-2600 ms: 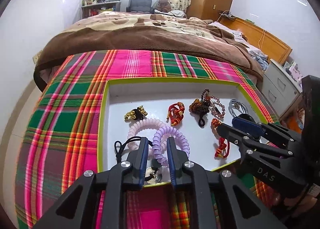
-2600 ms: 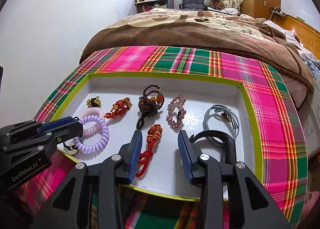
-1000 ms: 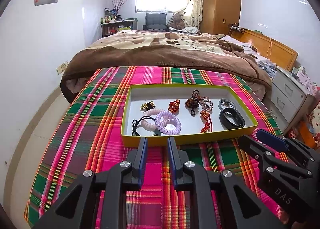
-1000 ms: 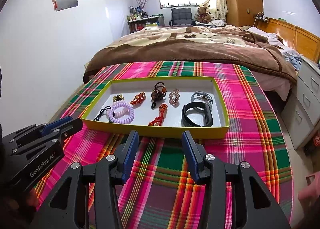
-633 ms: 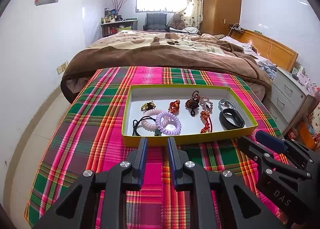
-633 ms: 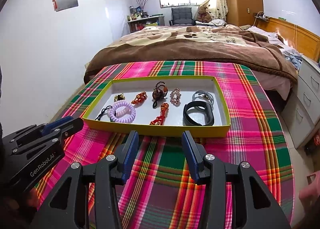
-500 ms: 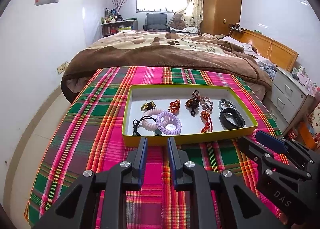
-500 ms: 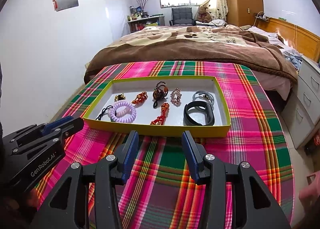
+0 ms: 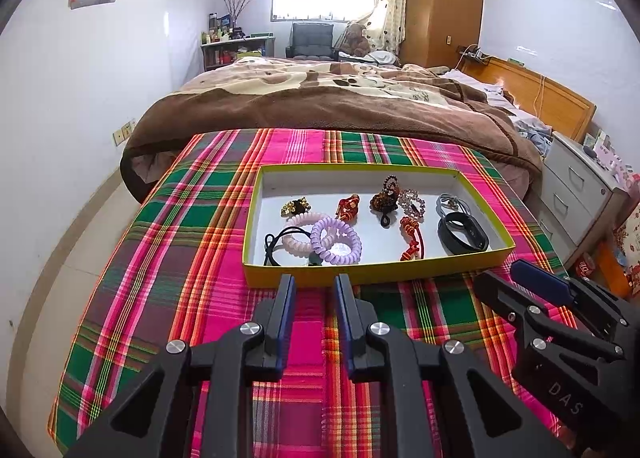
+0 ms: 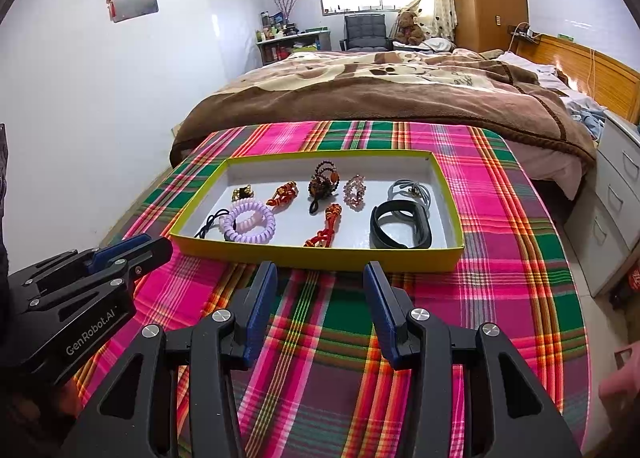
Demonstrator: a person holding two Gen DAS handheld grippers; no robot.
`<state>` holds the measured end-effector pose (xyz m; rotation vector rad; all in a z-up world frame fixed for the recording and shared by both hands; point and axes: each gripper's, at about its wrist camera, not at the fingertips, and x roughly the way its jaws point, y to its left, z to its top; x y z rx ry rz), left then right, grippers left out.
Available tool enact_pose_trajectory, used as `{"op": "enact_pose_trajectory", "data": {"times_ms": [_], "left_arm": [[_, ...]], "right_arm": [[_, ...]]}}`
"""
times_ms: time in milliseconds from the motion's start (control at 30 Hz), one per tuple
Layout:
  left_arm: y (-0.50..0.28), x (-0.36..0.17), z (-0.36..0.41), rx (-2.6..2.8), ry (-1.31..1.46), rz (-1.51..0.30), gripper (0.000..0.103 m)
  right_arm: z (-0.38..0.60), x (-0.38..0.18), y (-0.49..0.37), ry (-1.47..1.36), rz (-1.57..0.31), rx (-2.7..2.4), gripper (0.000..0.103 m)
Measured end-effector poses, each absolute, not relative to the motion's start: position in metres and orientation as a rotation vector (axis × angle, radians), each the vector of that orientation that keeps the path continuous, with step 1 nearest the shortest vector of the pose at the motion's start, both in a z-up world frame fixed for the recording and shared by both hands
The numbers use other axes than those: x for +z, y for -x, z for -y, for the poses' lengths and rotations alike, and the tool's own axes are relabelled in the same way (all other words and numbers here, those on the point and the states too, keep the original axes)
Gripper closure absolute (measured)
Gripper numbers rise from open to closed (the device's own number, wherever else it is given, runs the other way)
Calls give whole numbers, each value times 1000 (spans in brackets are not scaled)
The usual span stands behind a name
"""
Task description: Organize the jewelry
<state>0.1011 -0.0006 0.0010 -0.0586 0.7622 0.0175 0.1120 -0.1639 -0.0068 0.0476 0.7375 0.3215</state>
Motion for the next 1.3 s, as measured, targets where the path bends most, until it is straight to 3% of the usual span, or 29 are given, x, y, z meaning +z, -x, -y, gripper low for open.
{"op": "enact_pose_trajectory", "data": {"times_ms": [1300], "left_arm": [[-99, 0, 1, 5, 64, -784, 84]], "right_arm": [[165, -6, -111, -44, -738, 319, 57]]}}
